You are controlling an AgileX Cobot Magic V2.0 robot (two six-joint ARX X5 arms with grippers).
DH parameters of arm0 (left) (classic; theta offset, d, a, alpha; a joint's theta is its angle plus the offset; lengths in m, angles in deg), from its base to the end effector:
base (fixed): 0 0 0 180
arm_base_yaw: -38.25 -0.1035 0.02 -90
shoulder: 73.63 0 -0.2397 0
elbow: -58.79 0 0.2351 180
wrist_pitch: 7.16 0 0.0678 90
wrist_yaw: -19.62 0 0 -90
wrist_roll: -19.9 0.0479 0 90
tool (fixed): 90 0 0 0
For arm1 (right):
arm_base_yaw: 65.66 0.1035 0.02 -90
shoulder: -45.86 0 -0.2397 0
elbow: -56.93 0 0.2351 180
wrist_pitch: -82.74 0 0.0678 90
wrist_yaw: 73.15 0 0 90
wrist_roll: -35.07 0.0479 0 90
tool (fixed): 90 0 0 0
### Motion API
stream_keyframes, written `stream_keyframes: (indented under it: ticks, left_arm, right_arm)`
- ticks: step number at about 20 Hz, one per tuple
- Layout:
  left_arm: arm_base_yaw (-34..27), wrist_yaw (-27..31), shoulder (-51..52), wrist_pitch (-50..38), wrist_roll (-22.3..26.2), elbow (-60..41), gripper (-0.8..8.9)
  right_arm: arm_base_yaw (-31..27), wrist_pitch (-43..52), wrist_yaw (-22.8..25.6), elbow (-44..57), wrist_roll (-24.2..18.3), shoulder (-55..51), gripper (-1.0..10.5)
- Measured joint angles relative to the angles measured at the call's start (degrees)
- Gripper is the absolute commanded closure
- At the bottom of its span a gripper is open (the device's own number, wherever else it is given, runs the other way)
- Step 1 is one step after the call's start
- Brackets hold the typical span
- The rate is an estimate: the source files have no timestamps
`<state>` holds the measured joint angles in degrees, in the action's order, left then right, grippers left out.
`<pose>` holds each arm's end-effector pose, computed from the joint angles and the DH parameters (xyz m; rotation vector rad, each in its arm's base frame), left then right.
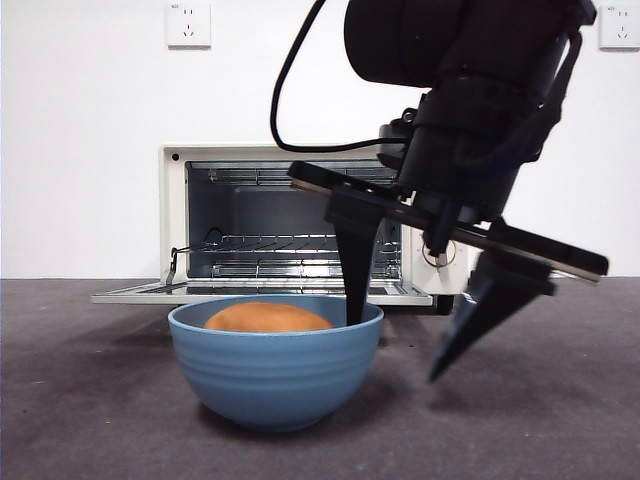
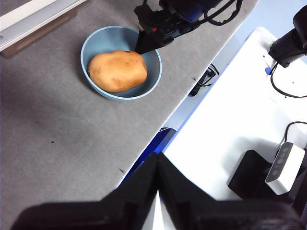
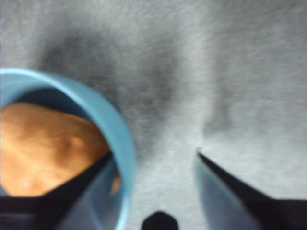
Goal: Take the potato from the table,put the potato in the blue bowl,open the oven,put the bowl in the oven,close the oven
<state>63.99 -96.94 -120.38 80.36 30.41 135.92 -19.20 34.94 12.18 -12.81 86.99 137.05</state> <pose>0.0975 -0.0708 0.3040 0.1484 0.9506 -0.9257 0.1933 0.2091 0.1491 0.3112 1.3795 0.1895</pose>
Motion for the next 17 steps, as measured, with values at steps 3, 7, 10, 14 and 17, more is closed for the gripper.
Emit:
stream_keyframes:
  ticks: [3, 7, 10, 14, 17]
  left_arm:
    - [0.0, 0.0, 0.0, 0.0, 0.0, 0.0, 8.19]
    - [0.0, 0.0, 0.0, 0.0, 0.02, 0.0, 8.19]
    - [0.0, 0.0, 0.0, 0.0, 0.02, 0.0, 8.19]
    - [0.0, 0.0, 0.0, 0.0, 0.0, 0.0, 8.19]
    - [0.0, 0.0, 0.0, 0.0, 0.0, 0.0, 8.19]
  right_arm:
    - [0.0, 1.9, -0.37, -0.02, 0.0, 0.09, 9.6]
    - [0.0, 1.75, -0.35, -0.02, 0.11, 0.11, 9.6]
    - [0.0, -2.56, -0.39, -1.79, 0.15, 0.17, 9.6]
    - [0.0, -12.85, 0.83, -12.22, -0.33, 0.28, 9.6]
    - [-1.49, -14.47, 1.75, -21.16, -1.42, 0.35, 9.6]
